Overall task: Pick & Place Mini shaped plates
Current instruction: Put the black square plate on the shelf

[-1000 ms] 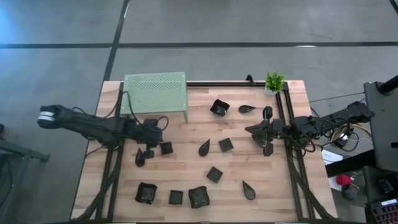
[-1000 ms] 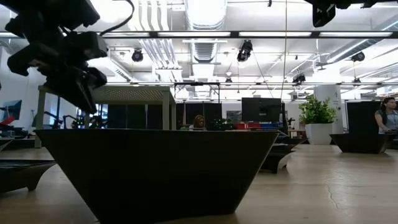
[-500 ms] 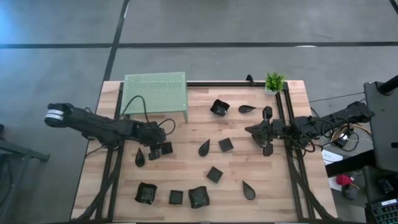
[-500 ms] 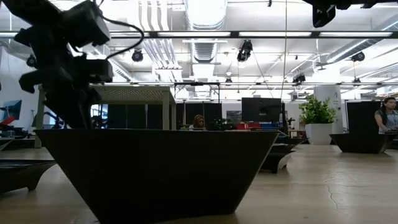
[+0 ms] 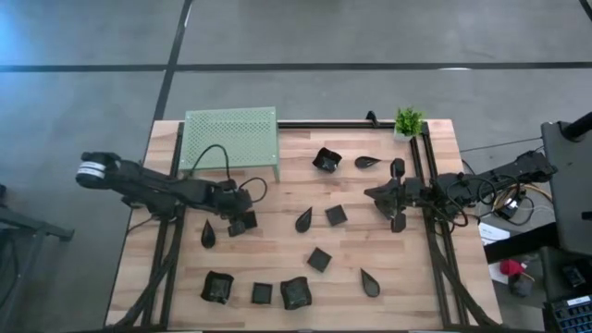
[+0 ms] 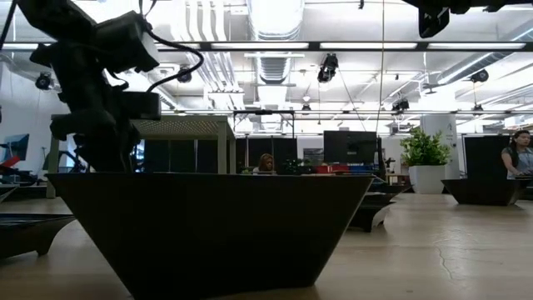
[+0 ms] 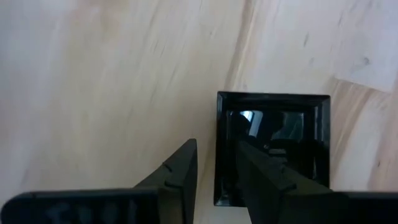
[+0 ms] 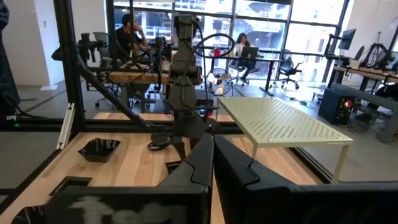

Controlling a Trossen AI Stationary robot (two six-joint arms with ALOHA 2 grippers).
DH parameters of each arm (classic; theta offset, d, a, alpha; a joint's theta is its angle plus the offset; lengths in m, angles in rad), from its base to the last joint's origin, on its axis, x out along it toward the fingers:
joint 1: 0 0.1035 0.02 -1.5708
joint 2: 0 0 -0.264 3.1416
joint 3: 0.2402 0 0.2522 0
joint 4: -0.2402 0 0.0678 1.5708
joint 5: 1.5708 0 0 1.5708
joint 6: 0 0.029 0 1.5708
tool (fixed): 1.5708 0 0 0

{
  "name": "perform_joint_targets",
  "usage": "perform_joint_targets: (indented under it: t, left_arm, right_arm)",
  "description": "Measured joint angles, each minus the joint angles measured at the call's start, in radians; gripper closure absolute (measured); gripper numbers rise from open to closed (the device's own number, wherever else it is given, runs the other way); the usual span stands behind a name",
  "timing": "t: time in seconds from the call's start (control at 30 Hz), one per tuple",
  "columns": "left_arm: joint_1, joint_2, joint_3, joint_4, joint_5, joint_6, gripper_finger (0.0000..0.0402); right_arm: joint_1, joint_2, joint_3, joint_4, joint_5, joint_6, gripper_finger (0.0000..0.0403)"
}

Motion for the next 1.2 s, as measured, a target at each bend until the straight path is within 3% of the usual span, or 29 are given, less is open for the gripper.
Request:
perform_joint_targets:
  t: [0.97,1.2]
  left_arm:
    - [0.000,0.023,-0.012,0.001,0.084,-0.017,0.0296]
    - [0.000,0.021,-0.026,0.010,0.085,-0.029,0.0329]
  right_arm:
    - [0.000,0.000,-0.011,0.000,0.001,-0.005,0.0394]
    - [0.000,0.000,-0.011,0.000,0.001,-0.008,0.0394]
